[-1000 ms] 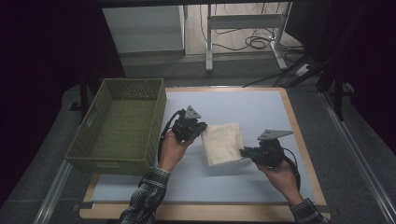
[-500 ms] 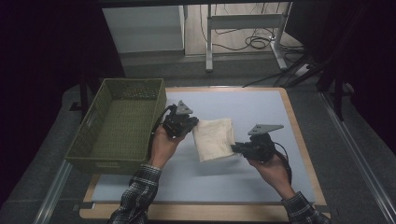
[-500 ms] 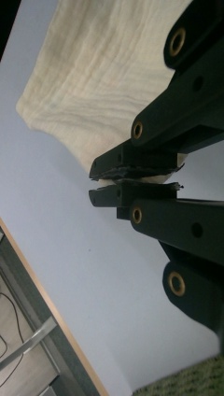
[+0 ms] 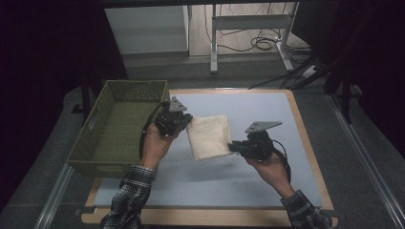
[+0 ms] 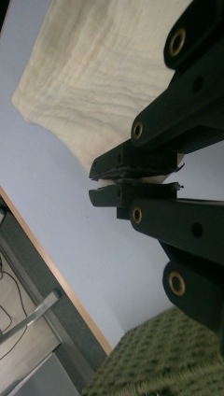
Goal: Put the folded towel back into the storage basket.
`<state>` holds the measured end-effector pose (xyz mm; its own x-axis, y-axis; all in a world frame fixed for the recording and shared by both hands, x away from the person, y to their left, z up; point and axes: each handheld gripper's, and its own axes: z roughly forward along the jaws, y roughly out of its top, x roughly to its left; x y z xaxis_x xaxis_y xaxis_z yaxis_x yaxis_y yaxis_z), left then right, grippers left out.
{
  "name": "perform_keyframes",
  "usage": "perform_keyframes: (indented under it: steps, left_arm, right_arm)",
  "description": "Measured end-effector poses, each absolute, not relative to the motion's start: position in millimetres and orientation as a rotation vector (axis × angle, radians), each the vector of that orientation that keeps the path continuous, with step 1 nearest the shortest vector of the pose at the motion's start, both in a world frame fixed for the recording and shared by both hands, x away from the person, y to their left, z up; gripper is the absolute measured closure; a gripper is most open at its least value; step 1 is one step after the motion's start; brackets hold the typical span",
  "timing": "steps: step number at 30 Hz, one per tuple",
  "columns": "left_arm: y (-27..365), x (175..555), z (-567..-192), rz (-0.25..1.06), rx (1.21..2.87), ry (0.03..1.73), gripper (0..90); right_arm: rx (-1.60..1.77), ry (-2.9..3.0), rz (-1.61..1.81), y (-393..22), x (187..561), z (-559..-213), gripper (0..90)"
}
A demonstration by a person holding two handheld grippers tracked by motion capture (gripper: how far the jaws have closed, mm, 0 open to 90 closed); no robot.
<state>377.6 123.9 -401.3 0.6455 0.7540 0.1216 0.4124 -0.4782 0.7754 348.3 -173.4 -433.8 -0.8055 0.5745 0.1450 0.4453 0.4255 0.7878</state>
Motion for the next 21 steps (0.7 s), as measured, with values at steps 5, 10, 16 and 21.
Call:
perform_keyframes:
  steps: [5,10,16,21]
  left_arm:
    - [132,376,-396,0.640,2.143,0.912,85.5]
    - [141,375,-394,0.669,2.143,0.929,85.5]
    - [154,371,-389,0.711,2.137,0.937,85.5]
    - [167,369,-385,0.734,2.132,0.952,85.5]
  right_arm:
    - [0.892,2.533,1.323,-164,352,-429,82.1]
    - [0.879,2.542,1.333,-152,355,-427,82.1]
    - [0.855,2.554,1.341,-138,360,-422,82.1]
    - [0.839,2.565,1.345,-124,363,-418,82.1]
